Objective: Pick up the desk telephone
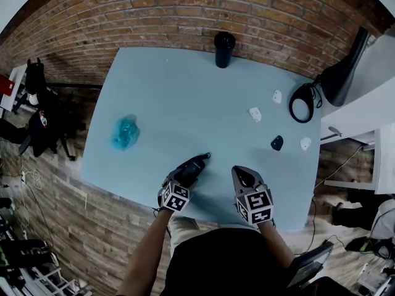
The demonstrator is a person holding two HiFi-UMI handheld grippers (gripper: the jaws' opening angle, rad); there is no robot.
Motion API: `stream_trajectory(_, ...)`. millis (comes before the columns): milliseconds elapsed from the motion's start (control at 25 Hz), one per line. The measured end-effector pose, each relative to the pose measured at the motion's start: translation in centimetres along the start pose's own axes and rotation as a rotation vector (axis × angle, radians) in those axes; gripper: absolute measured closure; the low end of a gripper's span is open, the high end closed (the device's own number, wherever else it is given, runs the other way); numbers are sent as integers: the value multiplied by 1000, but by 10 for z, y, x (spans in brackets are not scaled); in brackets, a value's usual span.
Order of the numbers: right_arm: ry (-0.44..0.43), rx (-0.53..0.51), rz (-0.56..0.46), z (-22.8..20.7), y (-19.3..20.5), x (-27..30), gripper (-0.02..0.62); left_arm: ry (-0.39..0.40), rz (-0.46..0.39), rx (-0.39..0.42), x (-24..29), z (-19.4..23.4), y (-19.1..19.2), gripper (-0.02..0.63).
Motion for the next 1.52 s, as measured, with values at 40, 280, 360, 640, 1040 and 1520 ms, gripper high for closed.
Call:
stream_trajectory(40,-1,-1,0,1,0,0,586,0,-1,-8,0,1,0,299)
stream_trajectory(280,3,-2,-1,0,0,-2,586,-16,-7,-19,0,2,0,305)
stream_trajectory(360,9,-2,-4,-1,1,-4,586,-20,-10,-23,1,2,1,305)
stream_trajectory(640,29,3,-26,-6,-5,-10,586,-35,-11,-100,2,4,0,307)
stream_trajectory(1040,20,2,-45,-2,-7,-11,586,-60,19,-129,-14,11,13,307)
stream_trajectory(1520,-4,-2,-38,0,2,-17,586,-95,2,-186,-33,-1,26,307)
Point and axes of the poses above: the fingertips, and each gripper's own axes: x forward along the fingers, z to its left, y out of its underside, the point moved 1 cm from there along -x, backward along the fingers, and after that the axes turned 11 degrees about x, right-handed, at the moved point
